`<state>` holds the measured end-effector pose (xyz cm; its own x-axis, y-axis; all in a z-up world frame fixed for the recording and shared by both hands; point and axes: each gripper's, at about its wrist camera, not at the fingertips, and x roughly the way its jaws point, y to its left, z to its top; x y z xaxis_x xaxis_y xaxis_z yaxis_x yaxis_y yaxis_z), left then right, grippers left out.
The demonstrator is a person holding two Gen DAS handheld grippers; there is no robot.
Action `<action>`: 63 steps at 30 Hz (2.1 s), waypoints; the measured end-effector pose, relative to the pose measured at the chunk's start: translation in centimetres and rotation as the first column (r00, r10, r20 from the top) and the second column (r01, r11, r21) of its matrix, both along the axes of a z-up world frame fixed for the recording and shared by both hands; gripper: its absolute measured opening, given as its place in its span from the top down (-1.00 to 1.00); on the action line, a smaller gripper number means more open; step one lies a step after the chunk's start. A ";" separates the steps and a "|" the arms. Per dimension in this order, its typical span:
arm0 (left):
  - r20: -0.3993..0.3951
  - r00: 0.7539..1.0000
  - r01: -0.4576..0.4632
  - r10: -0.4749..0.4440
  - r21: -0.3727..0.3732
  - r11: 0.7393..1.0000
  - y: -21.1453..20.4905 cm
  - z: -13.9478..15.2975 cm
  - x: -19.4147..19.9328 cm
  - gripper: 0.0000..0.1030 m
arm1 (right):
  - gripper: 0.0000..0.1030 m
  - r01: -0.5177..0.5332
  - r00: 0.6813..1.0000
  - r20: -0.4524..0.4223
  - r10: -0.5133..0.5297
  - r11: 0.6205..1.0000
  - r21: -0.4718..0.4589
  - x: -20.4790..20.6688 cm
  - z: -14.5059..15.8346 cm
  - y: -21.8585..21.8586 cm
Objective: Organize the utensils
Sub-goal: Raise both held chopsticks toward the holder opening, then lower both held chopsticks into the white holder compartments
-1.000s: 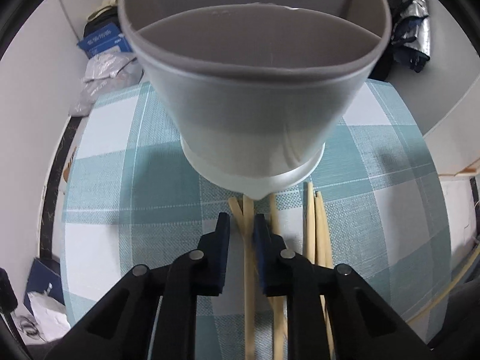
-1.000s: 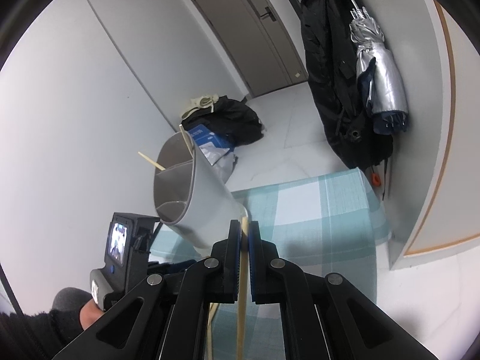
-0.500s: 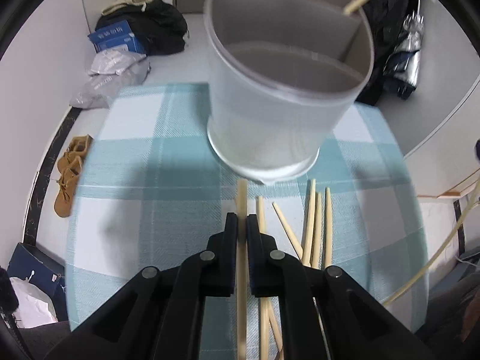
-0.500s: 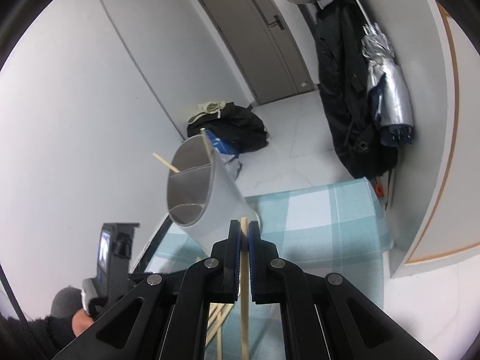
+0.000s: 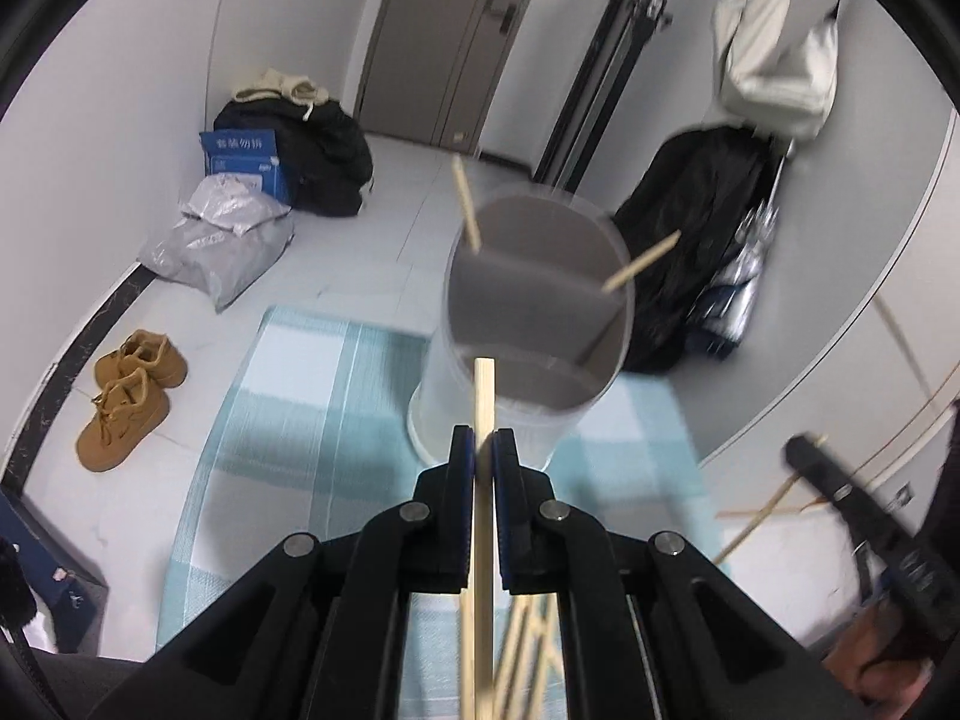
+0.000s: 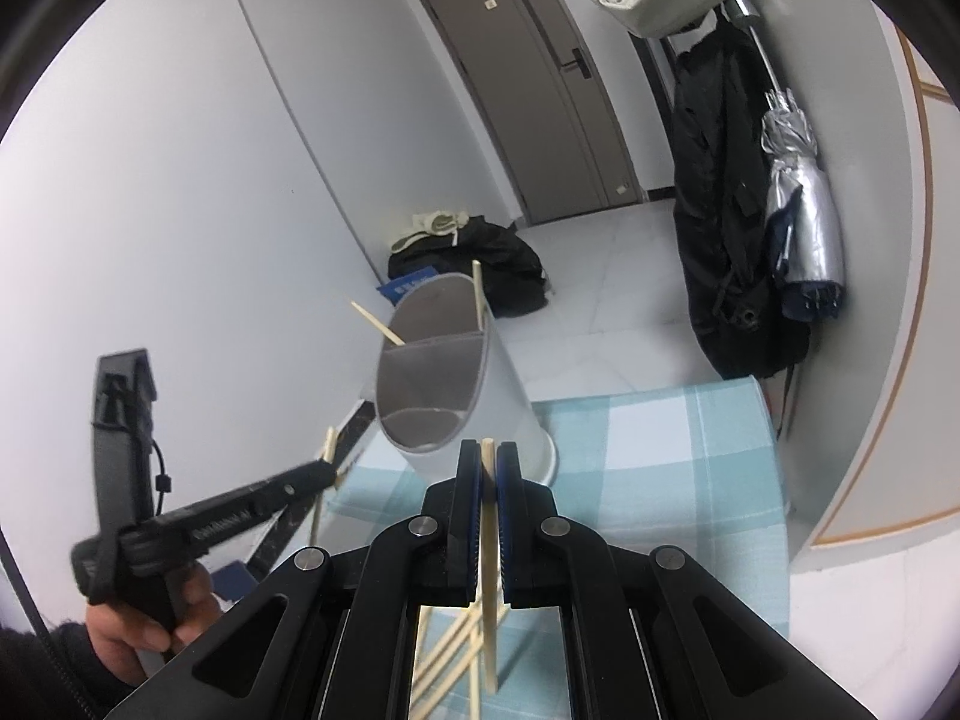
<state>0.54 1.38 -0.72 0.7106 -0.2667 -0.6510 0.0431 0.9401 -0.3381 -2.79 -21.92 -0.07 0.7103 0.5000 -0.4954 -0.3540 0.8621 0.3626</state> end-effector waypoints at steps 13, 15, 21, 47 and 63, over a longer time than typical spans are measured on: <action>0.276 0.961 -0.025 0.030 -0.019 0.999 0.5 7.8 1.0 0.94 | 0.92 -0.018 0.999 0.047 0.017 1.000 0.015 0.5 2.5 2.1; 0.316 0.948 -0.028 0.035 -0.024 0.999 0.7 8.9 1.7 0.94 | 0.92 -0.024 0.998 0.059 0.022 0.999 0.024 0.8 3.4 2.1; 0.400 0.916 -0.032 0.039 -0.024 0.999 0.9 11.1 4.4 0.94 | 0.92 -0.041 0.998 0.055 0.039 0.998 0.042 3.6 6.5 2.4; 0.496 0.864 -0.113 0.083 0.030 0.993 -1.0 6.6 14.1 0.94 | 0.92 -0.016 0.989 0.146 0.009 0.999 0.047 17.0 11.7 4.3; 0.482 0.876 -0.041 -0.023 0.122 0.992 -1.6 6.2 12.7 0.94 | 0.92 -0.016 0.994 0.106 0.017 1.000 -0.004 16.9 9.4 4.3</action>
